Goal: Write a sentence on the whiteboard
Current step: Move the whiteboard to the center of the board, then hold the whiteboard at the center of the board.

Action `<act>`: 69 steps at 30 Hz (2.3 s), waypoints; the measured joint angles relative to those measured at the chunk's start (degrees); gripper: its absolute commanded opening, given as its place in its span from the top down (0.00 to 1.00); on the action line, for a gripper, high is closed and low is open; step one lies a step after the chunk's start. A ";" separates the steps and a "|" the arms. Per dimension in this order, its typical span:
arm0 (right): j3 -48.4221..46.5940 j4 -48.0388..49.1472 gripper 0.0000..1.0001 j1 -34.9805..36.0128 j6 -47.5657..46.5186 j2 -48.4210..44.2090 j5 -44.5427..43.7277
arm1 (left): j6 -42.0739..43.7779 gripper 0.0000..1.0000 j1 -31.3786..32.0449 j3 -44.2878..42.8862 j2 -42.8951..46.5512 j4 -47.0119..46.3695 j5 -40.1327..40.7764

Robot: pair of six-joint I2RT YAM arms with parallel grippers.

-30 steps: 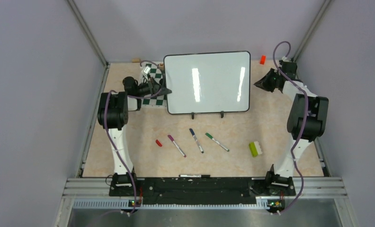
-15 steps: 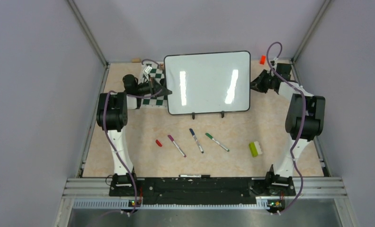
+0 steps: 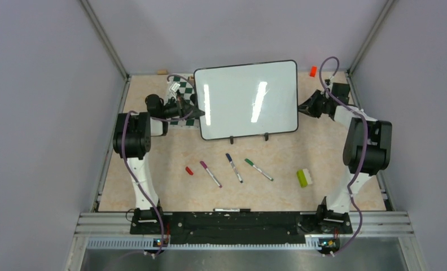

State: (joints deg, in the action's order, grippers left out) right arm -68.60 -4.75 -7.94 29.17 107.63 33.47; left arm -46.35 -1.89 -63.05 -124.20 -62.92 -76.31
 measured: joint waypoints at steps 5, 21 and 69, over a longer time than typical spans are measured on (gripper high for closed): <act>0.85 1.44 1.00 -0.24 0.02 -1.68 0.13 | -2.78 1.00 0.17 1.73 0.00 -4.11 0.24; 1.03 2.62 1.00 -0.87 2.03 -1.86 2.84 | -23.71 1.00 0.37 1.73 -4.33 -23.78 -2.80; 6.62 -0.79 1.00 -0.81 2.91 -7.89 5.66 | -4.92 0.01 3.50 17.00 8.13 -17.29 -2.32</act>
State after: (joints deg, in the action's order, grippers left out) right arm -61.98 -5.54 -8.75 32.08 99.74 39.13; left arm -51.27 1.61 -46.04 -116.07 -80.20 -78.63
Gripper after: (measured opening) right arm 0.093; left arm 0.986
